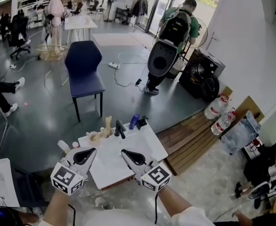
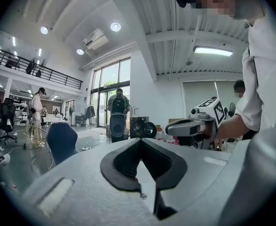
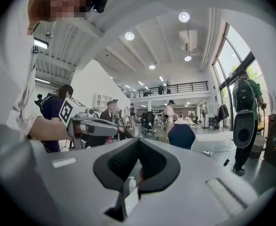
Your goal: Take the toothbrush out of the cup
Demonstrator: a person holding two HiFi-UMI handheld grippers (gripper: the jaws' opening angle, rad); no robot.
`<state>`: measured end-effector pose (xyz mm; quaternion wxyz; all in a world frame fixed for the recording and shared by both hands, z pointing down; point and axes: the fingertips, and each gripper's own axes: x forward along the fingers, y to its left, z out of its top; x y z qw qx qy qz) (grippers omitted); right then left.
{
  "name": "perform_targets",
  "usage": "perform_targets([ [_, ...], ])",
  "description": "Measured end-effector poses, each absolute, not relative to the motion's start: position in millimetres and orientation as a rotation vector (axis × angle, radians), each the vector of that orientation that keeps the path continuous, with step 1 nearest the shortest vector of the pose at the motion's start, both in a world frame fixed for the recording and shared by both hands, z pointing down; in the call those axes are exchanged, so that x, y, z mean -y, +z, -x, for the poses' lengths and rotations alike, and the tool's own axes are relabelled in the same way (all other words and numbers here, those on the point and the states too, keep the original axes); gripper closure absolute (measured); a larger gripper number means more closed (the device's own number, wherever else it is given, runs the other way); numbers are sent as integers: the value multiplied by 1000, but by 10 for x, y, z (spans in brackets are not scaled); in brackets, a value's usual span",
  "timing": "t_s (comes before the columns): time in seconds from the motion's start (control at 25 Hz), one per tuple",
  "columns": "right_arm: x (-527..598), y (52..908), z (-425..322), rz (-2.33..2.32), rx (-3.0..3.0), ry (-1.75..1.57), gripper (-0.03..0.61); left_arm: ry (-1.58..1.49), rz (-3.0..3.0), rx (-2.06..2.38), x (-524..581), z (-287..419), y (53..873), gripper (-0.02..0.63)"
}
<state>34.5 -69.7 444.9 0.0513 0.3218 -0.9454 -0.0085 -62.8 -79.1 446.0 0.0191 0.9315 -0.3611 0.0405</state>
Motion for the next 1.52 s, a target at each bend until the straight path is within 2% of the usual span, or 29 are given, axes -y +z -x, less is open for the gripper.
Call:
perform_targets([
  [0.48, 1172, 4616, -194, -960, 2863, -7, 578, 127, -2887, 1089, 1230, 674, 4578, 609],
  [1.08, 1457, 4629, -420, -819, 2932, 22, 562, 137, -2835, 1201, 1467, 462, 4514, 609],
  [1.16, 1460, 4653, -421, -778, 2940, 46, 525, 142, -2834, 1203, 1498, 439, 4515, 609],
  [1.24, 1457, 4691, -427, -736, 2951, 80, 431, 148, -2834, 1203, 1522, 413, 4521, 609],
  [1.36, 1449, 4682, -457, -697, 2986, 121, 338, 154, -2834, 1203, 1546, 390, 4513, 609],
  [1.44, 1452, 4657, -475, -688, 3008, 131, 286, 157, -2835, 1204, 1559, 387, 4505, 609],
  [1.52, 1470, 4663, -502, -691, 3016, 140, 267, 158, -2835, 1203, 1570, 383, 4504, 609],
])
